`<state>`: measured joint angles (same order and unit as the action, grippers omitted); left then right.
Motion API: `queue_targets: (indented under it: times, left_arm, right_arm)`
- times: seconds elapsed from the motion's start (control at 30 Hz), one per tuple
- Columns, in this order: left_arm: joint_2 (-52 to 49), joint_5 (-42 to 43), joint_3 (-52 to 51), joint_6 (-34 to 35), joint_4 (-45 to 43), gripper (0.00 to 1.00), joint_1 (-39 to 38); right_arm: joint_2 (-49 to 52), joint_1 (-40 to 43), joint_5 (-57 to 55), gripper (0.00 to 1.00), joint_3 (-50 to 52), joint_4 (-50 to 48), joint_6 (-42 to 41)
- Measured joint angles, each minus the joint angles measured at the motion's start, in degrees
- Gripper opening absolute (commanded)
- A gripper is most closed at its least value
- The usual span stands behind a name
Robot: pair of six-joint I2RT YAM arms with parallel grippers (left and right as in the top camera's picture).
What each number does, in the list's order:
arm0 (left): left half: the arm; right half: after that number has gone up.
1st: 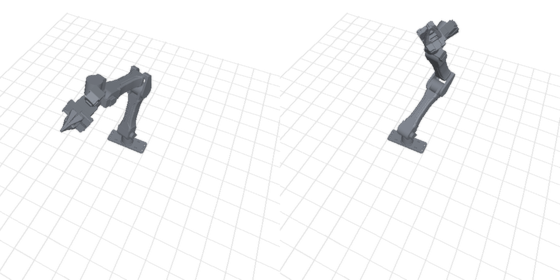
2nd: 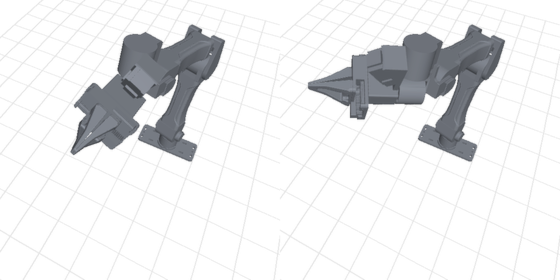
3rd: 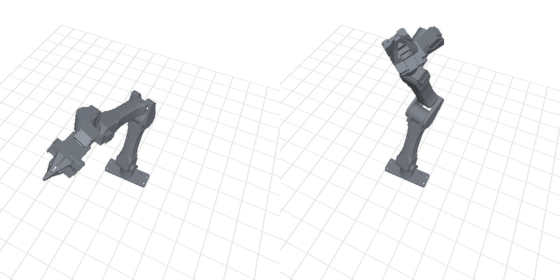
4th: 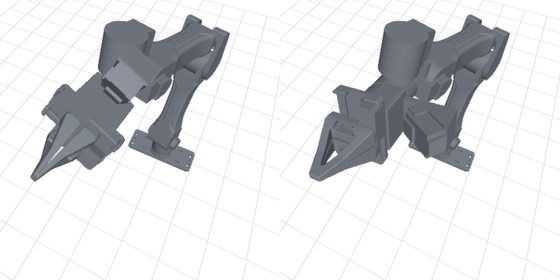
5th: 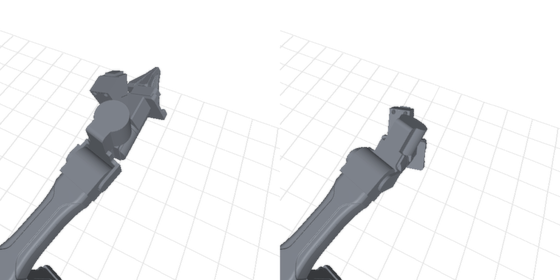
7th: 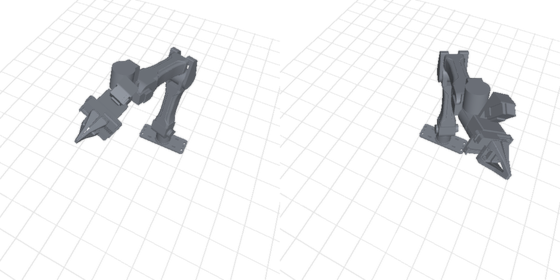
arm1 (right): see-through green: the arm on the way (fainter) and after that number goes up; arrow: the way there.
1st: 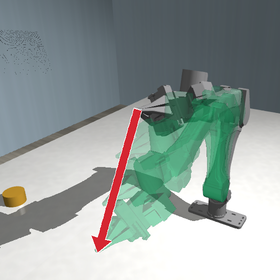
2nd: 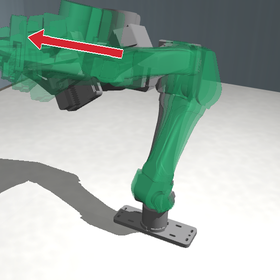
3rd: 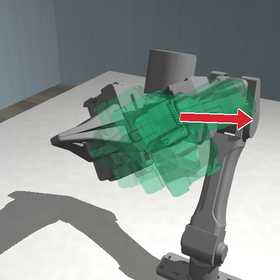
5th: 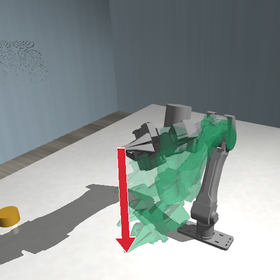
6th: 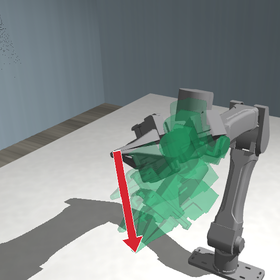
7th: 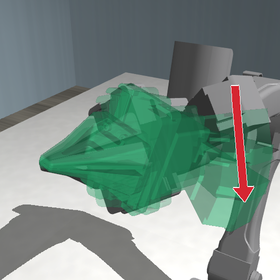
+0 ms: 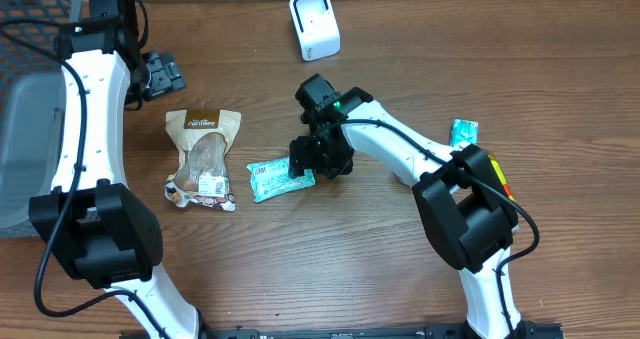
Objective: Scan the item barcode
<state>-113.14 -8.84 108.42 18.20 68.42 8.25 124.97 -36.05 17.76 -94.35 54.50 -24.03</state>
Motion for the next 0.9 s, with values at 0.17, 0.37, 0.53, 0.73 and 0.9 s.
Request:
queue_targets:
  times: [0.17, 0.37, 0.53, 0.73, 0.9]
  left_arm:
    - [0.0, 0.0, 0.0, 0.0, 0.0, 1.00, 0.0]
    - [0.0, 0.0, 0.0, 0.0, 0.0, 1.00, 0.0]
    - [0.0, 0.0, 0.0, 0.0, 0.0, 1.00, 0.0]
    - [0.0, 0.0, 0.0, 0.0, 0.0, 1.00, 0.0]
    - [0.0, 0.0, 0.0, 0.0, 0.0, 0.99, 0.0]
  right_arm:
    - [0.0, 0.0, -1.3, 0.68, 0.9, -1.8, -0.3]
    - [0.0, 0.0, -1.7, 0.66, 0.9, -2.0, -0.8]
    - [0.0, -0.1, -1.8, 0.60, 0.9, -3.1, -1.5]
    - [0.0, -0.8, -2.7, 0.55, 1.0, -3.9, -2.6]
    - [0.0, -1.1, -3.6, 0.49, 1.0, -4.0, -4.3]
